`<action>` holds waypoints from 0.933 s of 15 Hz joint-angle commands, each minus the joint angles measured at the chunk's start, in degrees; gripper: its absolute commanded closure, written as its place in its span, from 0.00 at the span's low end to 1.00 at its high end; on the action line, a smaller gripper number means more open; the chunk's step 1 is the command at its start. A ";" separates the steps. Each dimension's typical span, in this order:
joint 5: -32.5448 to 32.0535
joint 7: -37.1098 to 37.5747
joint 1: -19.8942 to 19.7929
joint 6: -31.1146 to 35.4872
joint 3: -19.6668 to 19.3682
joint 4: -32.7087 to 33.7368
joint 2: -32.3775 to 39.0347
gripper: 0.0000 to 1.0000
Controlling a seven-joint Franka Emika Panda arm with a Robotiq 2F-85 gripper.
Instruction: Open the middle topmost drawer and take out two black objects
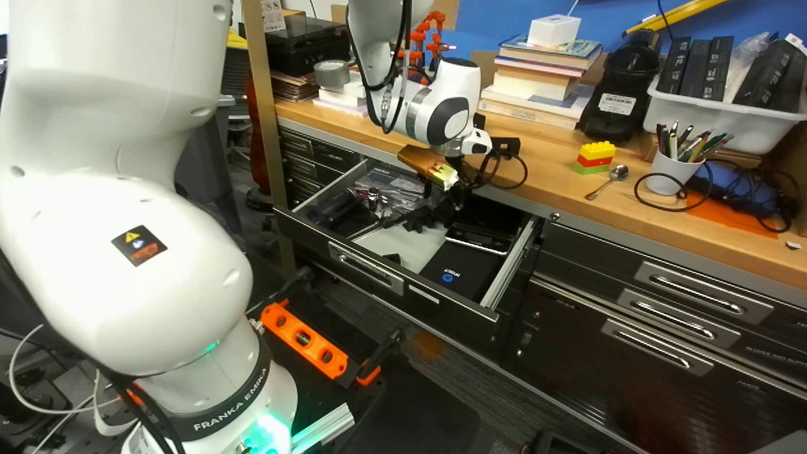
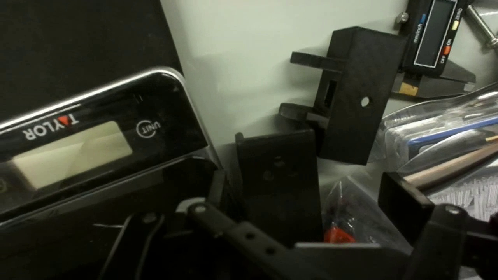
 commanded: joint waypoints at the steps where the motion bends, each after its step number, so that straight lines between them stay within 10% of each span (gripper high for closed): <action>1: -0.22 -1.02 -0.57 0.73 -0.31 1.30 0.97 0.00; 14: 0.45 -1.94 -1.80 0.05 -0.13 2.78 2.90 0.00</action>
